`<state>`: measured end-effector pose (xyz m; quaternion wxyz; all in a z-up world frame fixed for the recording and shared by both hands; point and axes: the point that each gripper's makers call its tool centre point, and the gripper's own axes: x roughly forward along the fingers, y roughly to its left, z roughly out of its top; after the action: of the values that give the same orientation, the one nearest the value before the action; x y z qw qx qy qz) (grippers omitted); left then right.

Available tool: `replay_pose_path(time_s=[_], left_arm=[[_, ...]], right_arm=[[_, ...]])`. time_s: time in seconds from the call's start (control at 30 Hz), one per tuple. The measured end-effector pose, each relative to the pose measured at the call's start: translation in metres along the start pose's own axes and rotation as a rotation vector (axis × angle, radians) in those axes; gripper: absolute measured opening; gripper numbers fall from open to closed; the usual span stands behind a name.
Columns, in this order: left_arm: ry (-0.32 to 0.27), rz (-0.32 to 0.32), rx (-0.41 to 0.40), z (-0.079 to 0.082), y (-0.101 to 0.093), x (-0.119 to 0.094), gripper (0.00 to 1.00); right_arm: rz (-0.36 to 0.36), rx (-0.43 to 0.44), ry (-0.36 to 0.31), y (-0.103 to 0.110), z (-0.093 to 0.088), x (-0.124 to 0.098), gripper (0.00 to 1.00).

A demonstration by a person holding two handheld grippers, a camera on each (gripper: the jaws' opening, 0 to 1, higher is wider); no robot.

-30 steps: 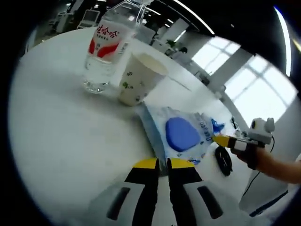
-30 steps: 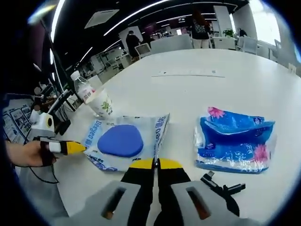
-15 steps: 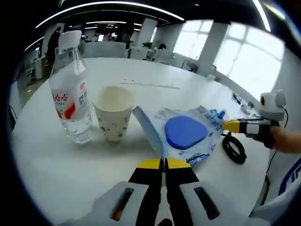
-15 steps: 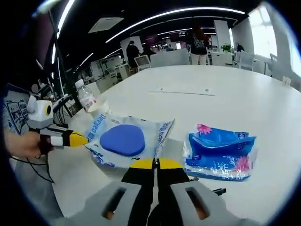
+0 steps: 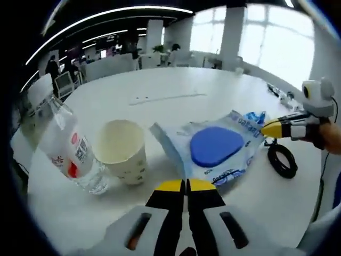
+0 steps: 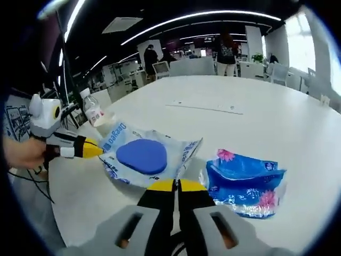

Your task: Arrange the tabletop items into an orderly group along one side of the table until the central work area is clear of visible clutter.

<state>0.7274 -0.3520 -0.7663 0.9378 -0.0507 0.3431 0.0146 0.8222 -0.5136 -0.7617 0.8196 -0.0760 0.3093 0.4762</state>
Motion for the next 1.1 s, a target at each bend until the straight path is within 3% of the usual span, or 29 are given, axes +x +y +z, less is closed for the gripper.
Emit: replay_pose_path(time_s=[0.57, 0.93, 1.1], left_arm=[[0.051, 0.018, 0.006, -0.012, 0.02, 0.031, 0.0], [0.066, 0.021, -0.007, -0.02, 0.02, 0.036, 0.0], [0.069, 0.03, -0.043, -0.026, 0.021, 0.037, 0.0]], right_arm=[[0.005, 0.019, 0.052, -0.006, -0.014, 0.021, 0.0], [0.0, 0.038, 0.083, -0.01, -0.023, 0.026, 0.0], [-0.004, 0.001, 0.099, -0.01, -0.028, 0.028, 0.0]])
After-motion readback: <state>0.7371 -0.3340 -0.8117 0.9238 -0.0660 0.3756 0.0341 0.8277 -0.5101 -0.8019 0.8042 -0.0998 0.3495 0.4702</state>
